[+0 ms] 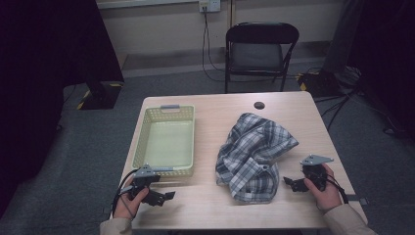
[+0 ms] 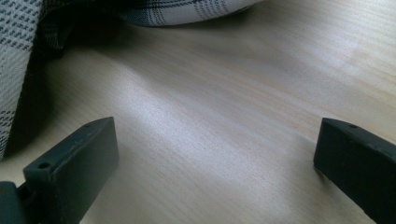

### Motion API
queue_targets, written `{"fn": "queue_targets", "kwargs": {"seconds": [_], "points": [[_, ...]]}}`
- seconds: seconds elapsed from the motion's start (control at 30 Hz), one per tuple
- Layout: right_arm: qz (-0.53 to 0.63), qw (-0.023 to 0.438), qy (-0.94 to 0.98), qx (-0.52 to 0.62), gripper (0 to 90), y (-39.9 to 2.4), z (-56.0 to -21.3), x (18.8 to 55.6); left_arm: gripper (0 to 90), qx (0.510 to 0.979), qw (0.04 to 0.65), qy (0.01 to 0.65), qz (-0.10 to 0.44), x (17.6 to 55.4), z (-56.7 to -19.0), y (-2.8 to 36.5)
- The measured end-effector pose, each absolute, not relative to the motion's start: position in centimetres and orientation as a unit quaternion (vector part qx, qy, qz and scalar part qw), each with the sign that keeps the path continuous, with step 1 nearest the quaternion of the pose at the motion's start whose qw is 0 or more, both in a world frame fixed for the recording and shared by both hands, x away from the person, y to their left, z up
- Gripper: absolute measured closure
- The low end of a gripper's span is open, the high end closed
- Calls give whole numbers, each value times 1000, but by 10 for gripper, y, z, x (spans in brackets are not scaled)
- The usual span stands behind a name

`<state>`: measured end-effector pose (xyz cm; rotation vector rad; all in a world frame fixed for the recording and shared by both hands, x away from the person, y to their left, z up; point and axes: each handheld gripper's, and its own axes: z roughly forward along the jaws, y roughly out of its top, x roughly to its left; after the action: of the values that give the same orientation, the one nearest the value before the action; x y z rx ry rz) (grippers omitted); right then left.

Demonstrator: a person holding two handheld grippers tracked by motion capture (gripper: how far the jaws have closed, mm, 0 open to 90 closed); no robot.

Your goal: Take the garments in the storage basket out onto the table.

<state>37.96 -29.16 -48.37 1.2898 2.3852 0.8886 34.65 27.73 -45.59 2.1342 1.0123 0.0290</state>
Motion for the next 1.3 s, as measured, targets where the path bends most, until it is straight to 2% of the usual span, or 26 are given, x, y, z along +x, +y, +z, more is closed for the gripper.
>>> {"fn": "queue_targets", "kwargs": {"seconds": [1.3], "points": [[308,144,827,447,0,-292,-484,380,20,834,358,417,39,339,-480,310]]}}
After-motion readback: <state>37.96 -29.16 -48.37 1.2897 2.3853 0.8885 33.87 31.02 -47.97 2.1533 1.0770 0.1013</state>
